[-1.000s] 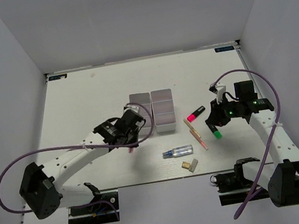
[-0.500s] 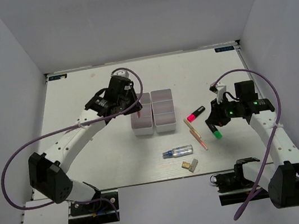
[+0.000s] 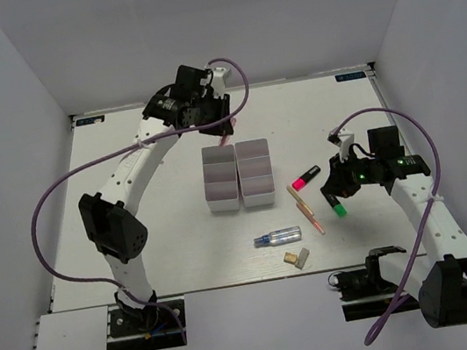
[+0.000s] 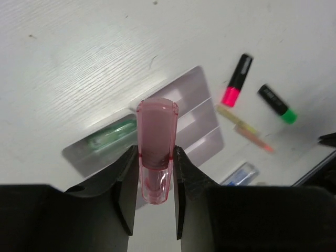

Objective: Sort the stationery into containers
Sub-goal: Place the stationery in the storage box.

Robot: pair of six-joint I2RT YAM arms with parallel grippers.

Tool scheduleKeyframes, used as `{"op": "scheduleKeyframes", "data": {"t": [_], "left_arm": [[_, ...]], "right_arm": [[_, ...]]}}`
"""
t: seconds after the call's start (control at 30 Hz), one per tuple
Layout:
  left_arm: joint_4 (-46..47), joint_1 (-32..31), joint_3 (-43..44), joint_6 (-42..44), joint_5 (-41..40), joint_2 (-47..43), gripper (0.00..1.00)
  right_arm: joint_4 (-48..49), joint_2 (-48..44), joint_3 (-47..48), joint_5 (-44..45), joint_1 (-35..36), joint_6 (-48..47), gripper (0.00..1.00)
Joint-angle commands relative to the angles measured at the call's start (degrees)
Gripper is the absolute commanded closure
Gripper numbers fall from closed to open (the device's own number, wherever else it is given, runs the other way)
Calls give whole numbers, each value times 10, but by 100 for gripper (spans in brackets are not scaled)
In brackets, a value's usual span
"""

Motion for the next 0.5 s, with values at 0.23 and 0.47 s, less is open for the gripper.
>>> {"op": "scheduleKeyframes", "data": {"t": [0.23, 0.47], "left_arm": [[-6, 15, -143, 325, 1, -91, 100], [57, 12, -227, 394, -1, -115, 100]], "right_arm": [[-2, 1, 19, -20, -2, -10, 92], [-3, 7, 19, -20, -2, -13, 90]]}}
